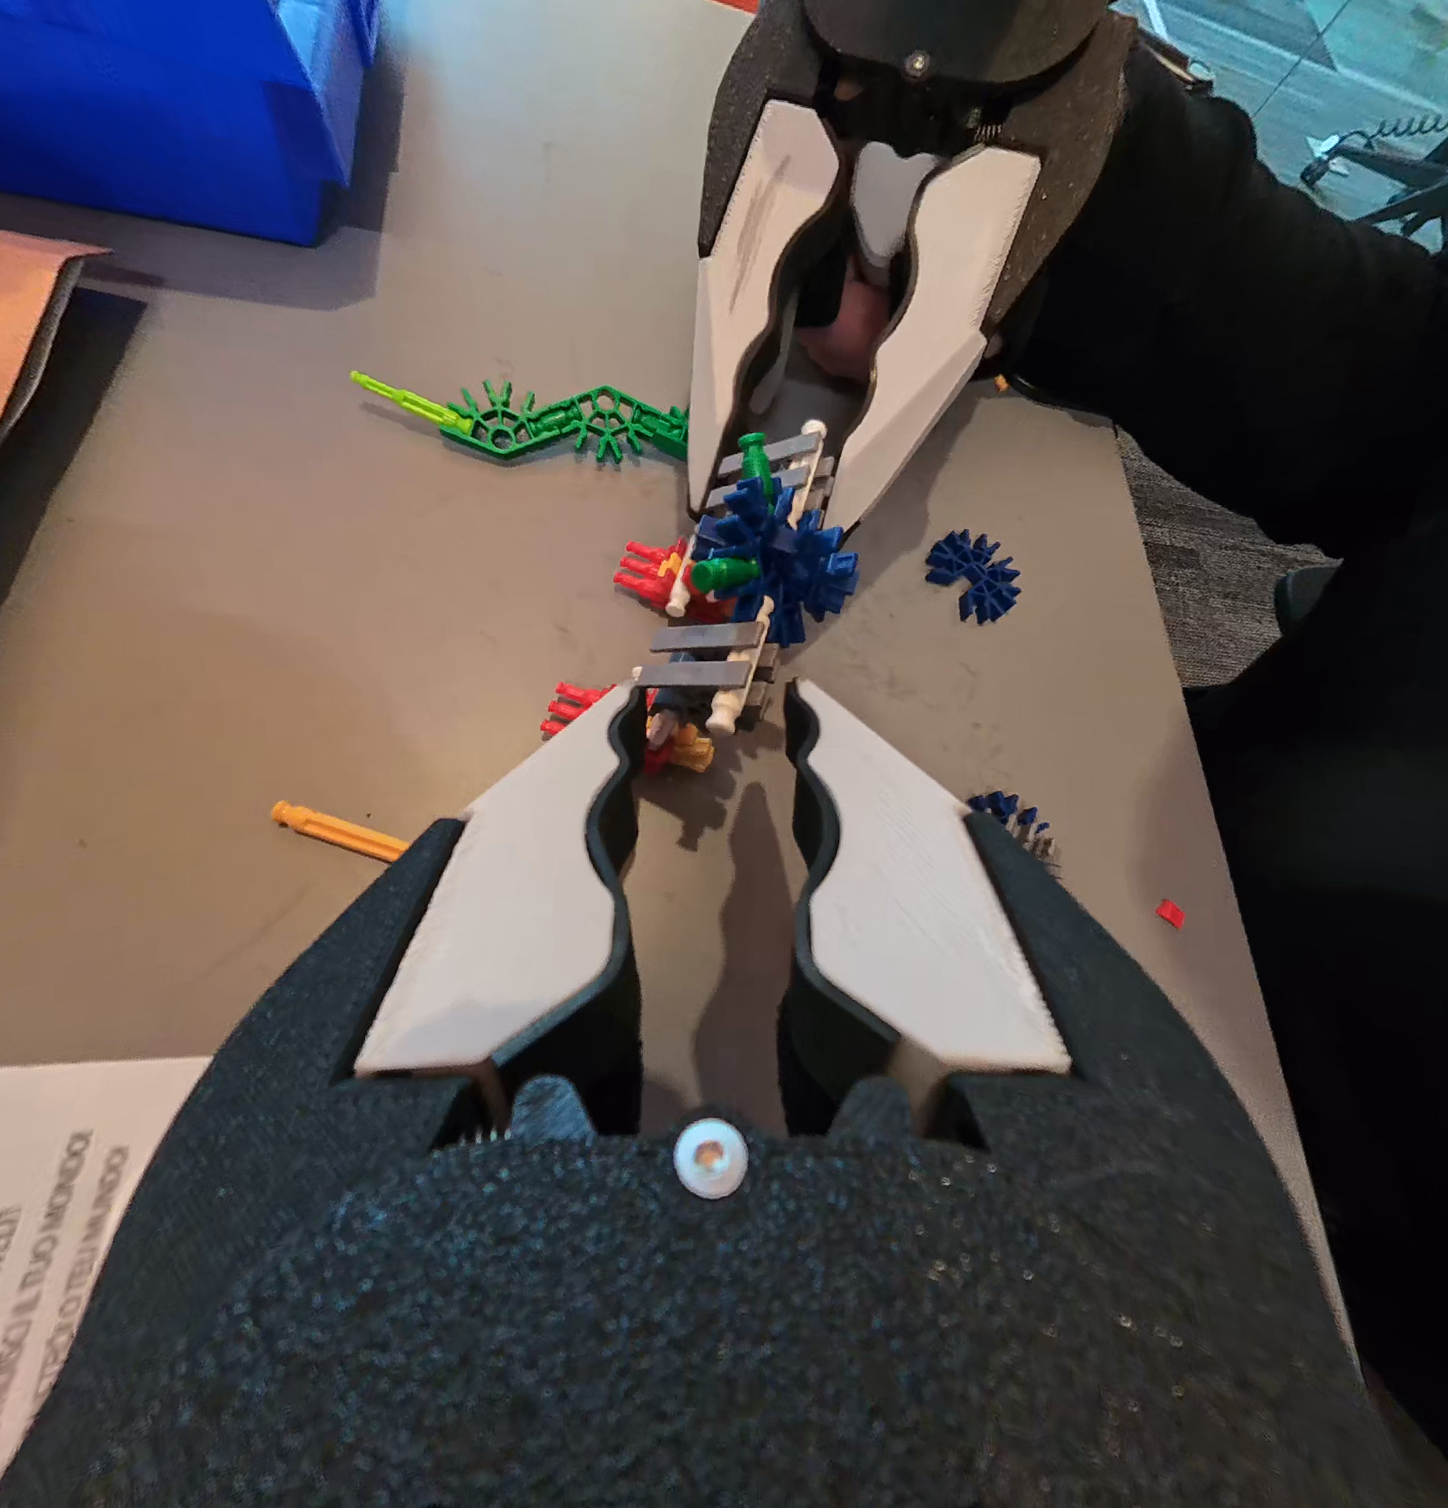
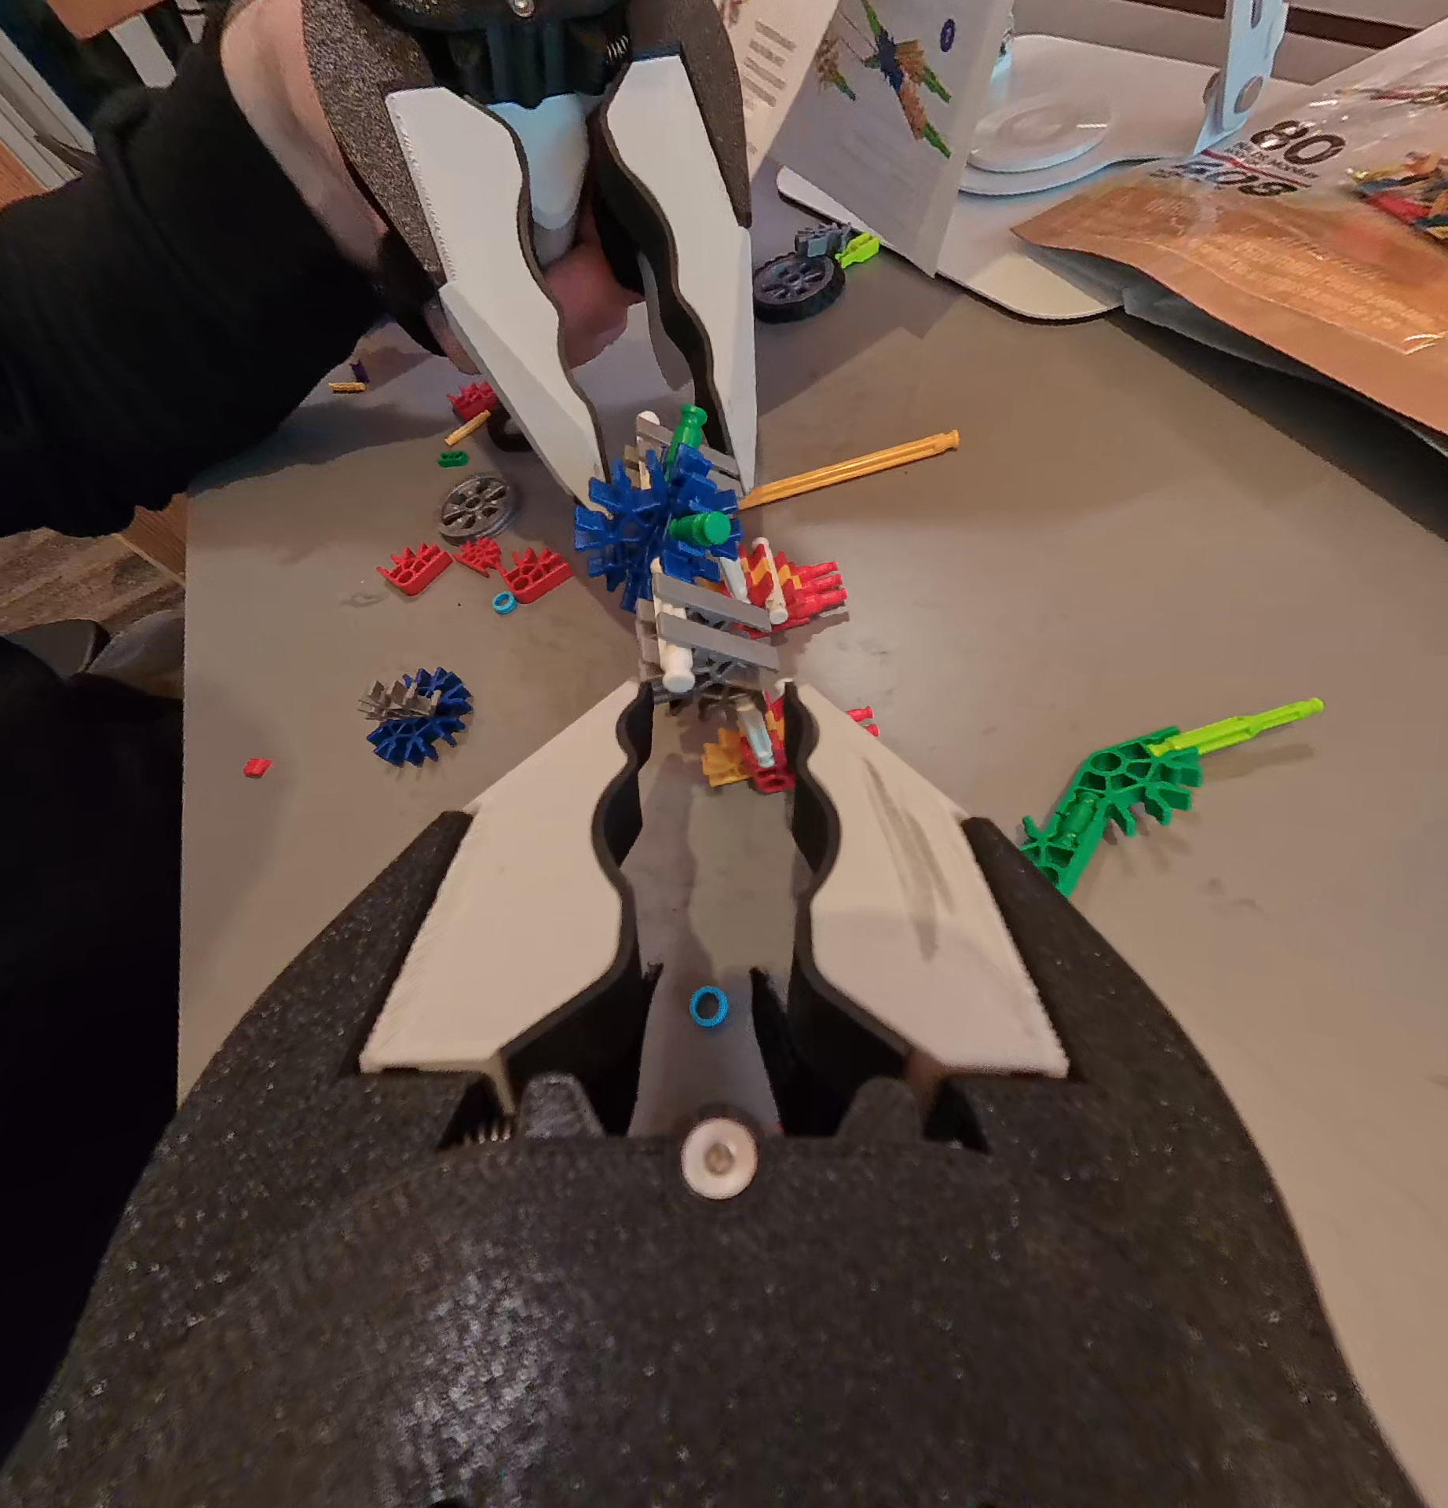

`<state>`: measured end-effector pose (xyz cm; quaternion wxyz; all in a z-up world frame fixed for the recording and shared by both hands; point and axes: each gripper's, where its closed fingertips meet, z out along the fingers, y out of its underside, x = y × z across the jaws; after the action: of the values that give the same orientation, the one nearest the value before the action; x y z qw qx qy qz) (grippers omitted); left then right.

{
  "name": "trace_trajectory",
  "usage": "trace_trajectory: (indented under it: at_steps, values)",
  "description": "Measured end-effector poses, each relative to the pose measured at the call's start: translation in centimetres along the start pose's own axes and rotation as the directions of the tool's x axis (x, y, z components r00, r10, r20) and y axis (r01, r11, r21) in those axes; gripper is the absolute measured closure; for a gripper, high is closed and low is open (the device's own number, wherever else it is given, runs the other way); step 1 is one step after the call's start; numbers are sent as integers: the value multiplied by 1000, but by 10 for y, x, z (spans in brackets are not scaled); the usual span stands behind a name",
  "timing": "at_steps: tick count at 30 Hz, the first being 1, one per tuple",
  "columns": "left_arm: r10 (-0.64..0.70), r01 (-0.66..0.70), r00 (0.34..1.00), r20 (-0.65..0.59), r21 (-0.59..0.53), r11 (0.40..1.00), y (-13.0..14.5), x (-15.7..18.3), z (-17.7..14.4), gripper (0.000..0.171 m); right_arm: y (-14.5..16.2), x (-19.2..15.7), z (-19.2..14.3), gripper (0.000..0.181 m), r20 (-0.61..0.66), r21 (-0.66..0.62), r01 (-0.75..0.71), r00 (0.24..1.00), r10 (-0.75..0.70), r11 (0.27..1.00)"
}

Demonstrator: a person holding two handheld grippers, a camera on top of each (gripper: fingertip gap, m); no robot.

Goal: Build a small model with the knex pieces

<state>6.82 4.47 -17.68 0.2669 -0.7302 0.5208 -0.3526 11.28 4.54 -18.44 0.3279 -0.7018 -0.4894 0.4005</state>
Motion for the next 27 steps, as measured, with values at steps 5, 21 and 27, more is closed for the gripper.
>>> trace_trajectory:
  at_steps: [5, 21, 27]
  values:
    - [12, -12, 1000, 12, 20, 1000, -2, -3, 2, 137, -1, 5, -3, 146, -26, 10, -13, 1000, 14, 1000]
    - [75, -77, 996, 43, 53, 996, -5, -5, 11, 136, -24, -9, -11, 134, -3, 108, 59, 998, -59, 992]
    - [78, -79, 997, 29, 46, 996, -5, -2, 15, 138, -29, -10, 10, 142, 1, 61, 62, 998, -62, 996]
